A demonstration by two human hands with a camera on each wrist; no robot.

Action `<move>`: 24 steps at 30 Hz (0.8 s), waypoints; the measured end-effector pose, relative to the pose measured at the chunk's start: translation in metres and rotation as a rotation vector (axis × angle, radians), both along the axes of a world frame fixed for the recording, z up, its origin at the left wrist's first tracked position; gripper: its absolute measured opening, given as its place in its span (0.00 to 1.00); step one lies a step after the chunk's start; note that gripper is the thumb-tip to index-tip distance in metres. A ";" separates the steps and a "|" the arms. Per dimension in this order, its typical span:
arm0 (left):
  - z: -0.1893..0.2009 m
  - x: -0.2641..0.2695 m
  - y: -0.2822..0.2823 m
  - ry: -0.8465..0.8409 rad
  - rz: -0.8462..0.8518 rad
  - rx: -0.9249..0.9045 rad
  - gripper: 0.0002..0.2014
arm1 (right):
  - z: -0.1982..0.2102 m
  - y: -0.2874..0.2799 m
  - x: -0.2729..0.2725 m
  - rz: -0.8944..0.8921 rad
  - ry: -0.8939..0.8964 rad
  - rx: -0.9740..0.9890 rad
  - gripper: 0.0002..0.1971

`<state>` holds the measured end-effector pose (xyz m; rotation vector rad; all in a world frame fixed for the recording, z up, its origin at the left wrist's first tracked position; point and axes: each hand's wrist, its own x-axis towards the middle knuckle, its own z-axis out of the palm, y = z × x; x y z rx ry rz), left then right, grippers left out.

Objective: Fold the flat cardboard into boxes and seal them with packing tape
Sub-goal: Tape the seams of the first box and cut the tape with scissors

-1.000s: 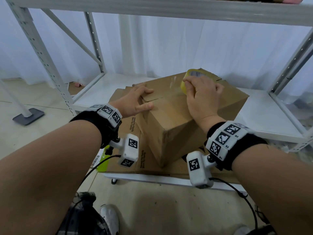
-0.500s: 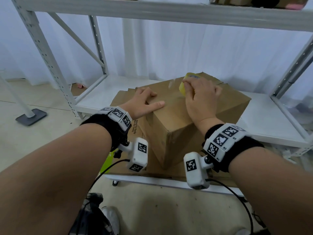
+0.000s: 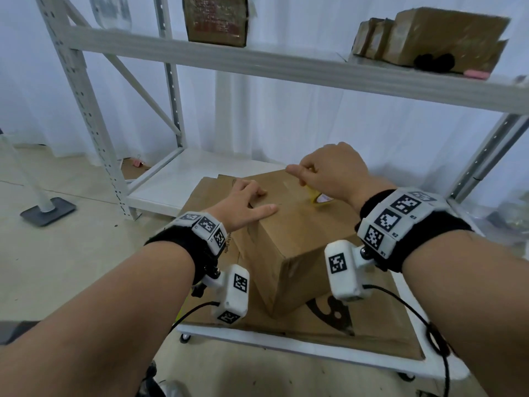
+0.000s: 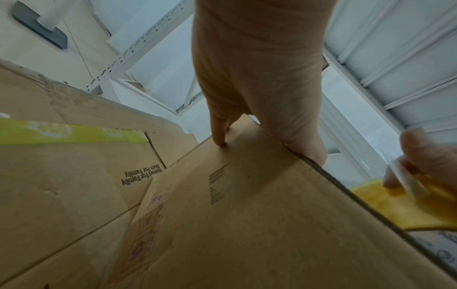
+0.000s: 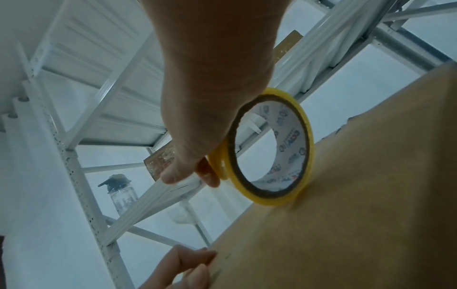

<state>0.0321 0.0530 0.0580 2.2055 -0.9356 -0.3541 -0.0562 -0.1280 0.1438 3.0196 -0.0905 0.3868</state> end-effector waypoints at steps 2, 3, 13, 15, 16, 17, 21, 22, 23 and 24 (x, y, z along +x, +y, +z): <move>-0.001 0.001 0.000 0.008 0.002 -0.007 0.26 | 0.001 0.008 0.008 0.044 0.038 -0.039 0.29; -0.002 0.002 0.001 0.012 0.000 -0.008 0.26 | 0.001 0.011 0.012 0.065 0.056 -0.072 0.29; -0.001 0.004 0.006 -0.019 -0.046 -0.033 0.21 | -0.004 0.032 0.031 0.127 0.076 -0.113 0.29; -0.001 0.006 0.009 -0.002 -0.060 -0.078 0.17 | -0.002 0.032 0.033 0.110 0.113 -0.085 0.28; 0.000 0.007 0.011 0.049 -0.055 -0.120 0.16 | -0.001 0.032 0.033 0.104 0.124 -0.074 0.28; 0.001 0.007 0.013 0.122 -0.039 -0.178 0.17 | 0.000 0.033 0.033 0.101 0.131 -0.078 0.28; 0.009 0.005 0.017 0.313 0.079 -0.370 0.23 | -0.001 0.036 0.032 0.093 0.127 -0.122 0.29; 0.011 0.004 0.018 0.331 0.088 -0.365 0.26 | -0.002 0.038 0.032 0.086 0.121 -0.120 0.29; 0.014 0.003 0.020 0.348 0.081 -0.346 0.28 | -0.002 0.039 0.031 0.080 0.117 -0.122 0.29; 0.015 0.002 0.022 0.364 0.063 -0.325 0.30 | -0.002 0.040 0.031 0.076 0.119 -0.129 0.29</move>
